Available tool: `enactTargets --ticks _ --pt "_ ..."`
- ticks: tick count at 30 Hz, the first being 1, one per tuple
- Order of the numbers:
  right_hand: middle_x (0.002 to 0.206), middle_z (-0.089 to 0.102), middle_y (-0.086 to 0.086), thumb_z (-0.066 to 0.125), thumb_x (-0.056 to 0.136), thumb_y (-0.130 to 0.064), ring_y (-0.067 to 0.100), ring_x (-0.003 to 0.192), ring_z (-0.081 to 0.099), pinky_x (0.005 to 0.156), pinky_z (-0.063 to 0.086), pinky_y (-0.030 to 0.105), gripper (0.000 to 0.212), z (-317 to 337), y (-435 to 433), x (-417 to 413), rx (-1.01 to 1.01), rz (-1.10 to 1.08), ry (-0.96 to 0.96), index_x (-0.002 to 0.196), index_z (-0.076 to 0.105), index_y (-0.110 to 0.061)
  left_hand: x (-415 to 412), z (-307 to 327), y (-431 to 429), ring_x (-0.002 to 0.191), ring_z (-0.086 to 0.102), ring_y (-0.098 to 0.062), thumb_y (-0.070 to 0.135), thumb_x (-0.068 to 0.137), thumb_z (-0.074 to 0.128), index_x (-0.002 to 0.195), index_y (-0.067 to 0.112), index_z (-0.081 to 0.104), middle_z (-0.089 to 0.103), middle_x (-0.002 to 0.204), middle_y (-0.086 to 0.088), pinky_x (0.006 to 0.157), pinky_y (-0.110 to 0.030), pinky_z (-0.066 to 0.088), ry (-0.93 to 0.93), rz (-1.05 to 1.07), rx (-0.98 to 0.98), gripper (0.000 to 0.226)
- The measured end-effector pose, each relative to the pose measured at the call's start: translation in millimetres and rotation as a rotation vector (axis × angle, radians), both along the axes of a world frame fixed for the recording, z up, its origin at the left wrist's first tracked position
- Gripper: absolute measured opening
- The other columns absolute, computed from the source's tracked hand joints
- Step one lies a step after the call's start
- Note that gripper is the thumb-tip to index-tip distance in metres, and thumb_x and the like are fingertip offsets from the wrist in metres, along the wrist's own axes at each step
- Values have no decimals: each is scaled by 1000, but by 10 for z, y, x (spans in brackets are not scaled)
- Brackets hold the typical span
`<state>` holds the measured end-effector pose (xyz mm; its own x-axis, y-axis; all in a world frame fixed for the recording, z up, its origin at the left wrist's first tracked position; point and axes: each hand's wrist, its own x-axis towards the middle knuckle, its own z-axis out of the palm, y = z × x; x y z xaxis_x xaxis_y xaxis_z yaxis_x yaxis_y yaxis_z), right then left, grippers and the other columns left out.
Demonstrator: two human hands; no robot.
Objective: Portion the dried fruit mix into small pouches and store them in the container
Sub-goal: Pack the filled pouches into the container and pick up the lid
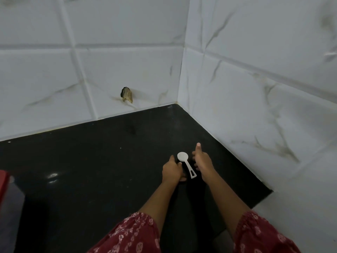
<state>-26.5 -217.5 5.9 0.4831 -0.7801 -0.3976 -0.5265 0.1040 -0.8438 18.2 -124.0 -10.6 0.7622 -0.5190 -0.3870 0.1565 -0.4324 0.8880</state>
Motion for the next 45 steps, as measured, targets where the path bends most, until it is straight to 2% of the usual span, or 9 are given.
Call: enactTargets --ticks 4,9,13,19,24,28,36,40,45 --pt "112 63 12 22 97 -53 25 96 60 85 48 36 63 -34 -41 4 85 26 22 117 60 -7 23 -18 -81 67 65 -19 10 97 42 137 17 44 65 107 -15 70 -38 60 16 -39 -24 41" --pt "93 68 9 26 98 -49 20 80 63 74 50 32 54 27 48 47 164 53 -39 105 64 -11 46 -54 -20 88 68 -24 9 95 46 136 25 46 64 112 -11 63 -33 60 41 -42 -110 43" --pt "86 67 8 32 99 -43 20 74 63 65 50 29 46 160 220 150 217 74 -131 102 65 -12 157 11 188 86 68 -21 10 95 48 140 30 40 63 108 -12 55 -27 59 15 9 -159 50" --pt "106 67 12 45 96 -22 23 91 67 72 55 30 28 336 782 488 304 263 -297 119 60 -15 553 224 861 83 65 -20 13 96 47 144 31 31 61 106 -11 58 -28 58 -82 141 -139 54" --pt "110 66 12 49 93 -6 21 90 67 74 56 30 32 389 1452 864 336 456 -326 122 58 -15 808 269 1599 73 60 -15 15 97 46 146 34 25 59 82 -4 62 -28 55 -239 271 -27 56" --pt "108 65 9 56 87 3 19 91 67 76 56 30 39 310 2038 1046 397 546 -298 122 56 -15 875 244 2175 69 52 -8 10 97 43 146 33 24 56 85 -1 58 -20 45 -245 386 37 58" --pt "102 68 17 60 78 9 27 91 68 77 57 34 45 -28 2817 1203 439 571 -260 119 58 -10 878 2 2821 101 59 -30 28 100 33 137 7 44 57 116 -23 93 -44 47 -192 529 138 44" --pt "99 70 16 62 76 9 26 91 69 75 57 31 44 -110 2961 1225 422 576 -237 114 59 -12 848 -79 2925 110 56 -28 17 97 34 147 21 26 53 124 -17 92 -37 47 -271 459 303 51" --pt "101 70 12 66 73 7 23 93 68 72 55 28 45 -155 3099 1239 391 579 -193 111 61 -17 818 -102 2953 121 49 -26 25 98 35 134 12 43 48 133 -14 101 -37 42 -271 567 450 39"
